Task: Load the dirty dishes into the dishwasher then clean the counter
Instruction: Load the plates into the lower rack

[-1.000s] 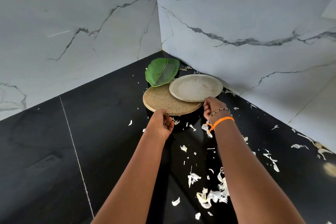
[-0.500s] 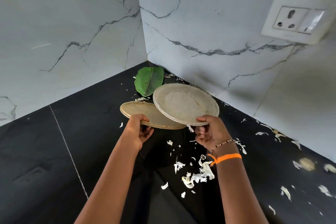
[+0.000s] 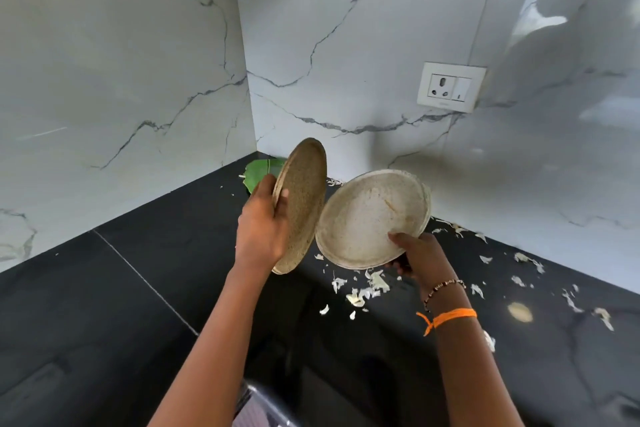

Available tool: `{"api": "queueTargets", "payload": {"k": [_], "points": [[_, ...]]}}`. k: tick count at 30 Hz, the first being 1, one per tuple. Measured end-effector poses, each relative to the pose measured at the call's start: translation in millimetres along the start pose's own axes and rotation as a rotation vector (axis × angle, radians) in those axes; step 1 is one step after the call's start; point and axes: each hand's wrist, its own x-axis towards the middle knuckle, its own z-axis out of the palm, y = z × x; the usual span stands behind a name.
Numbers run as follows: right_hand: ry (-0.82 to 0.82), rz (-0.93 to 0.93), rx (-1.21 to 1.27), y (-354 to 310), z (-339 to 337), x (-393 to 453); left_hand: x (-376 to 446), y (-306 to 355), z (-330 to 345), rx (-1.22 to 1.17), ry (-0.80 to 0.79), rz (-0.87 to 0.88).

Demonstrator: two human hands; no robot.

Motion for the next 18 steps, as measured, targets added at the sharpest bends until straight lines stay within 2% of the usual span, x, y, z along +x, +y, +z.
{"api": "queueTargets", "payload": {"k": [5, 8, 15, 18], "points": [[0.147, -0.121, -0.223, 13.8, 14.9, -64.3, -33.6, 14.6, -37.0, -0.053, -0.145, 0.155], [0.254, -0.152, -0.314, 22.0, 21.6, -111.6, -58.5, 18.5, -60.4, -0.1, -0.168, 0.19], [0.443, -0.181, -0.43, 45.9, 26.0, -214.7, -113.9, 31.2, -94.6, -0.214, -0.281, 0.278], [0.467, -0.196, -0.435, 56.5, 21.2, -249.2, -135.4, 40.6, -98.2, -0.226, -0.334, 0.295]]}}
